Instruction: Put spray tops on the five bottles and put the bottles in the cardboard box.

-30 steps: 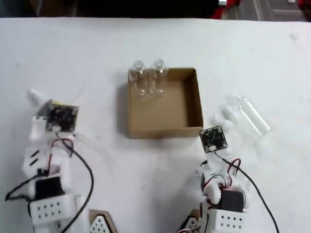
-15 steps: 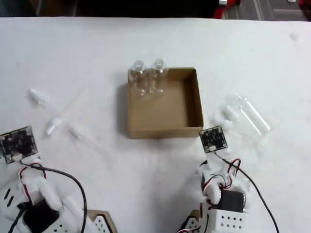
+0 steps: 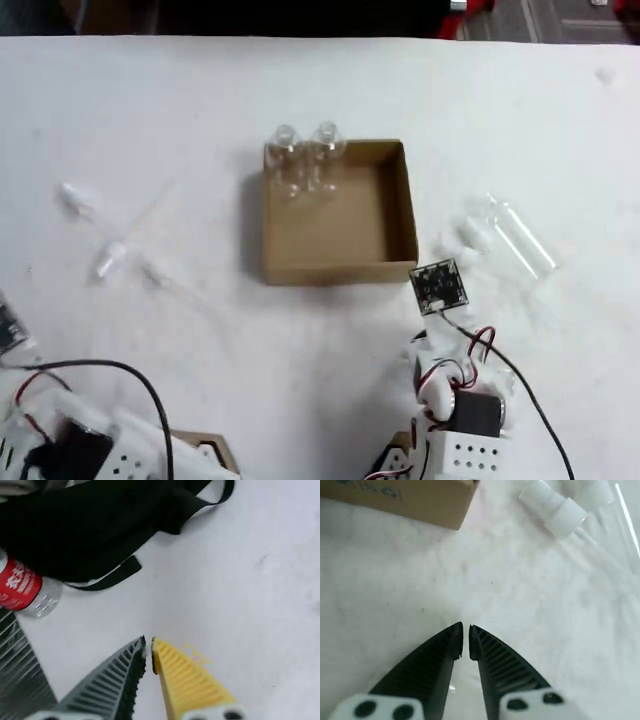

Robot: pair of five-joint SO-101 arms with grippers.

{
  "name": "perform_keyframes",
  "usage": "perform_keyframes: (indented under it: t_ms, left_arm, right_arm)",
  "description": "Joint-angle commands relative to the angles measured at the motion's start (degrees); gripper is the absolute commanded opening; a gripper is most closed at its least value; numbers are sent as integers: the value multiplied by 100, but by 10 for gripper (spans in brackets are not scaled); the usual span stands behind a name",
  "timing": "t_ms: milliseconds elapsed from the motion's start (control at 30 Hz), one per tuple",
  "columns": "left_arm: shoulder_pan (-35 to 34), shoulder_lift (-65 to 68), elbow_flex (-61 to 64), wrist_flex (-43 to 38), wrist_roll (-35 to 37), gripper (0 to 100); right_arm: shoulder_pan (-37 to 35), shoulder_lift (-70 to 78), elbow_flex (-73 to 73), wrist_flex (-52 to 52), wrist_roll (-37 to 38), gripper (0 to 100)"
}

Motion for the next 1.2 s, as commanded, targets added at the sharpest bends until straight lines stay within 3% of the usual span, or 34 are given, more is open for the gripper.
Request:
perform_keyframes:
  t_ms: [0, 367, 567, 867, 1167]
  left_arm:
    - [-409, -66, -114, 360, -53, 31]
    - [-400, -66, 158, 378, -53, 32]
    - [215, -66, 791, -114, -53, 32]
    - [567, -66, 914, -1090, -26, 31]
    - [1411, -66, 932, -1108, -9, 31]
  right_arm:
    - [-22, -22, 53, -48, 62, 16]
    - [-22, -22, 53, -48, 62, 16]
    - [-22, -22, 53, -48, 70, 16]
    - [-22, -22, 53, -48, 70, 16]
    - [-22, -22, 53, -48, 70, 16]
